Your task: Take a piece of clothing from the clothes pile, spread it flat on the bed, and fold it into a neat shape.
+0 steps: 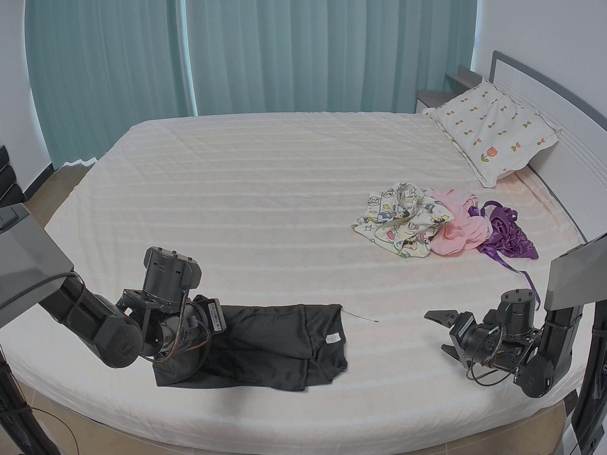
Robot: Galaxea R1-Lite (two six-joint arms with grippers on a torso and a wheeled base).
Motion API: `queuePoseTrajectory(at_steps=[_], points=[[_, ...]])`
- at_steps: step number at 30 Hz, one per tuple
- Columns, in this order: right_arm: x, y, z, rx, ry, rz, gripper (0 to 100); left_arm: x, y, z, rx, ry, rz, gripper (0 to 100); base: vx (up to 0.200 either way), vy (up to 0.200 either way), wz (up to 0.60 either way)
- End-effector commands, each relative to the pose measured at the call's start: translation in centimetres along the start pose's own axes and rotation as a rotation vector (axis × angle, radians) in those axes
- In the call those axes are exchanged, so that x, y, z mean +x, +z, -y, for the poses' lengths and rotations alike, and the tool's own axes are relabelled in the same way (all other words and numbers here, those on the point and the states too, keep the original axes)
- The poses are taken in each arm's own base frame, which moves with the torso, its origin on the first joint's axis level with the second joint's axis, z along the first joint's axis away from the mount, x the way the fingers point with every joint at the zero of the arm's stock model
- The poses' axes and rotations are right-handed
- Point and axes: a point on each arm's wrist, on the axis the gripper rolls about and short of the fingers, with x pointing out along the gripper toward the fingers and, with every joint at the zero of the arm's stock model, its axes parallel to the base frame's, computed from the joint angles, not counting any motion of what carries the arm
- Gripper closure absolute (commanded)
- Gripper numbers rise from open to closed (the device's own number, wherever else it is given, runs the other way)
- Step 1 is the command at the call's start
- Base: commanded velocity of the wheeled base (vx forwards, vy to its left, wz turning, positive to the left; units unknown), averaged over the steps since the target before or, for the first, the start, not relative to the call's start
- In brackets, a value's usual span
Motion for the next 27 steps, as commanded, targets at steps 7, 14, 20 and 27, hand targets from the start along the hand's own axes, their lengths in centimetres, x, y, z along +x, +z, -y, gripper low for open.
queuePoseTrajectory(at_steps=[7, 14, 20, 27], points=[[0.1, 0.0, 0.1, 0.002, -0.002, -0.002, 0, 1.5, -1.3, 2.2, 0.023, -0.031, -0.035, 100, 0.0, -0.2, 0.0], [0.2, 0.0, 0.1, 0.002, -0.004, -0.002, 0, 2.4, -1.8, 3.0, 0.032, -0.016, -0.029, 100, 0.0, -0.086, 0.0], [0.3, -0.1, 0.2, 0.003, -0.006, -0.004, 0, 2.7, -2.1, 4.0, 0.006, -0.035, -0.032, 100, 0.0, 0.0, 0.0], [0.3, 0.0, 0.2, 0.003, -0.007, -0.003, 0, 4.0, -2.4, 4.6, -0.006, -0.034, -0.041, 0, 0.0, 0.0, 0.0]])
